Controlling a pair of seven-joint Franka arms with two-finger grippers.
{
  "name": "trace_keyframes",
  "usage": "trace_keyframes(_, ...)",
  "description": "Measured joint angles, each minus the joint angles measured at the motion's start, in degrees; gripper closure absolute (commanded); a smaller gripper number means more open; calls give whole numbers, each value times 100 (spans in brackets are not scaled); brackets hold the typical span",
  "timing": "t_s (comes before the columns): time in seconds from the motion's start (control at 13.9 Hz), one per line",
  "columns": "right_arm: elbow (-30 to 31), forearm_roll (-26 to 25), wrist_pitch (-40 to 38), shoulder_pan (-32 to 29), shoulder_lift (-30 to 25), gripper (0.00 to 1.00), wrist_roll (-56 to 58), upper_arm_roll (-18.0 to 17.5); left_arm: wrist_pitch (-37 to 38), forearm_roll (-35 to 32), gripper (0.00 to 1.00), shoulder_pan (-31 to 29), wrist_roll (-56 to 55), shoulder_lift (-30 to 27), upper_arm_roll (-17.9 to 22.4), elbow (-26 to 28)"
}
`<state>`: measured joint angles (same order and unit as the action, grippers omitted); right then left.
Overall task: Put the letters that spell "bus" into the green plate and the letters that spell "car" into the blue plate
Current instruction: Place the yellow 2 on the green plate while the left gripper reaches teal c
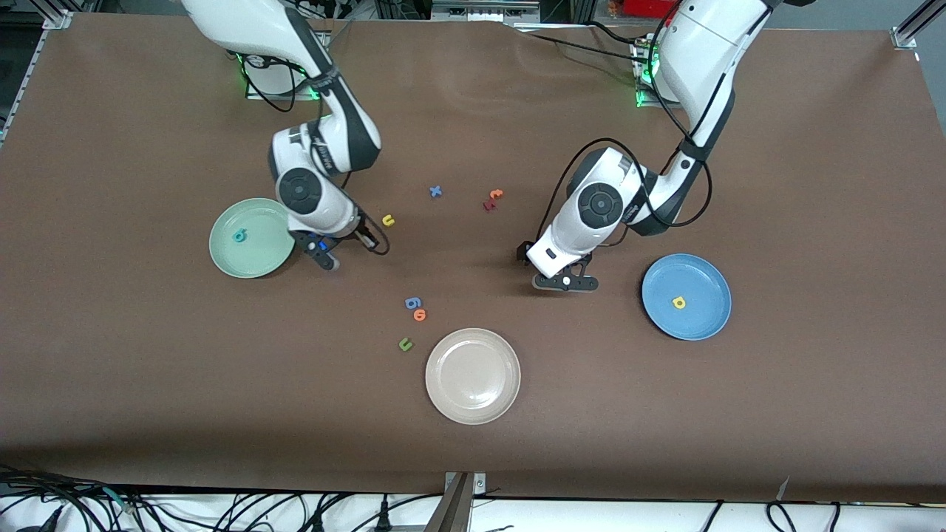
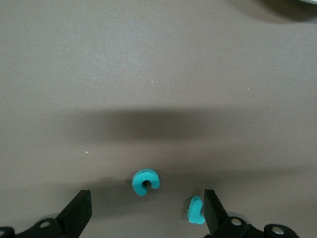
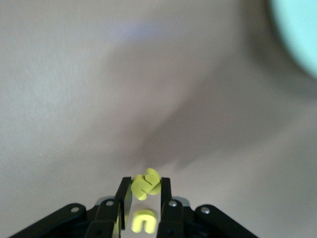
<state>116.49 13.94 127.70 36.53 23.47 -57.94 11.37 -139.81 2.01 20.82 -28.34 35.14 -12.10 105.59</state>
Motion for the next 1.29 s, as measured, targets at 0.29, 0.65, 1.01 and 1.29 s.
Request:
trace_keyframes(0.29,-522,0,-1632,-22,-360,100,1662,1113,1,0,0,12,-40,124,9,-88)
trace_keyframes(0.65,-324,0,-1834,-136,-116,100,3875,2076,10,-314,2,24,-41,209,36,-94)
trace_keyframes(1.01,299,1,-812,-173,412,76,4433,2078,45,-435,13,23,-39,223,78,-96)
trace_keyframes(1.29,312,1,-712,-162,465,2,4503,2074,67,-616,26,40,-38,239,77,-93)
